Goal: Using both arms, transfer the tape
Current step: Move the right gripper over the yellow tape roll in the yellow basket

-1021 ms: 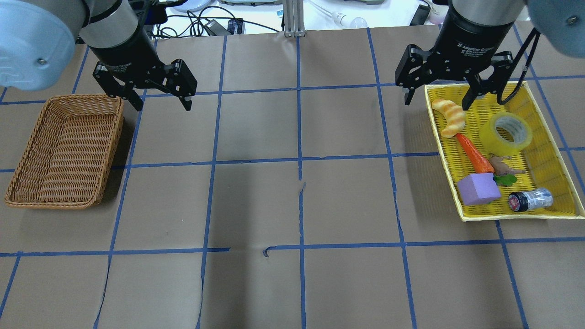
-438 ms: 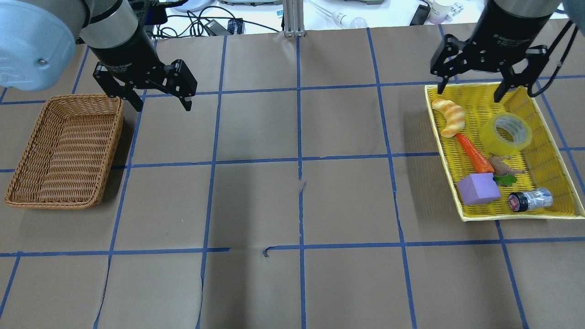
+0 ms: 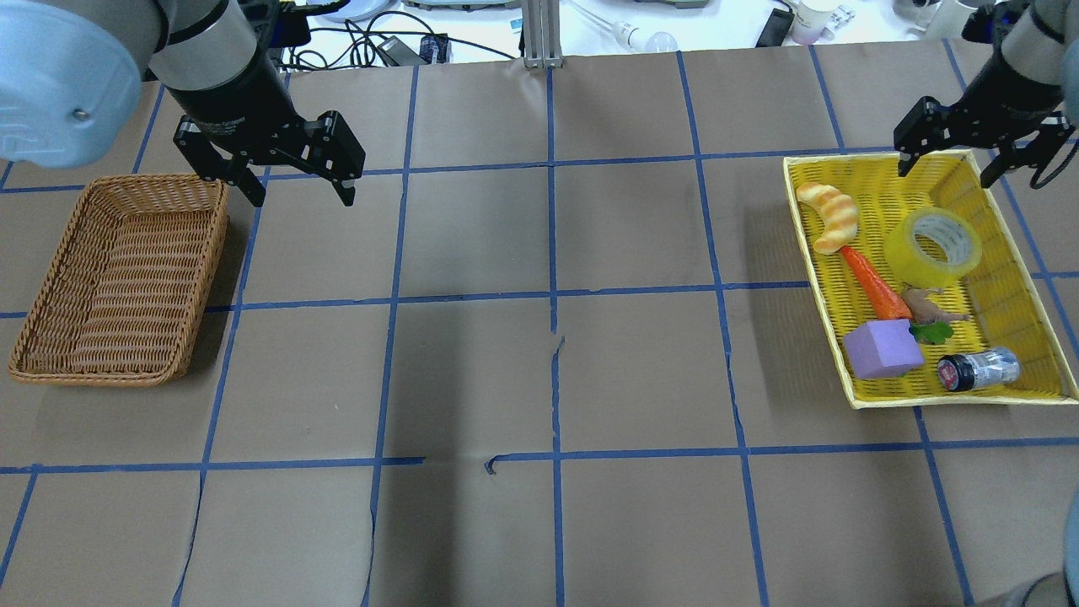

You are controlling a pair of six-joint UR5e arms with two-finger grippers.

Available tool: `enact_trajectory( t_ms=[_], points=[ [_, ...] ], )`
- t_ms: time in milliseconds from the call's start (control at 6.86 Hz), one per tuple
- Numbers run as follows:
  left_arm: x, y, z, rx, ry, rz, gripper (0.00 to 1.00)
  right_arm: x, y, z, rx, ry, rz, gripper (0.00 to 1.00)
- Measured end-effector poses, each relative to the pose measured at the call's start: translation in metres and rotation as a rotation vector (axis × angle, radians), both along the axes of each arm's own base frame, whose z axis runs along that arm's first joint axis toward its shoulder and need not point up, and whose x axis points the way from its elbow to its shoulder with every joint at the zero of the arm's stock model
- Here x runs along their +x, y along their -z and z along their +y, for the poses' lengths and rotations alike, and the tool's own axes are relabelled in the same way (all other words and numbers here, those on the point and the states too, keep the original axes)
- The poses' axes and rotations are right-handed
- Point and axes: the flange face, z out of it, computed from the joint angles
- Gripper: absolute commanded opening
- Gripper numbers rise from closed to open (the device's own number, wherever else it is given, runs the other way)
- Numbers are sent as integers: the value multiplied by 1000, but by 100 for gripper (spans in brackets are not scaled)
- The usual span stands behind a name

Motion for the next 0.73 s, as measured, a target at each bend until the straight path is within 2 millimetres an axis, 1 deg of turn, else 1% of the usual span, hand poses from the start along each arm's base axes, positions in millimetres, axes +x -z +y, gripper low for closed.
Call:
enact_trajectory(
  t_ms=[146, 292, 583, 729],
  points=[
    [0, 1, 0, 2, -2, 2, 100, -10, 34, -9, -1, -41, 1, 95],
    [0, 1, 0, 2, -4, 3, 100, -14, 62, -11, 6, -62, 2, 95],
    [0, 1, 0, 2, -2, 5, 100, -17, 102, -13, 24, -70, -2, 93],
    [-1, 1, 0, 2, 1, 5, 100, -20, 117, -16, 28, -66, -7, 63]
  ],
)
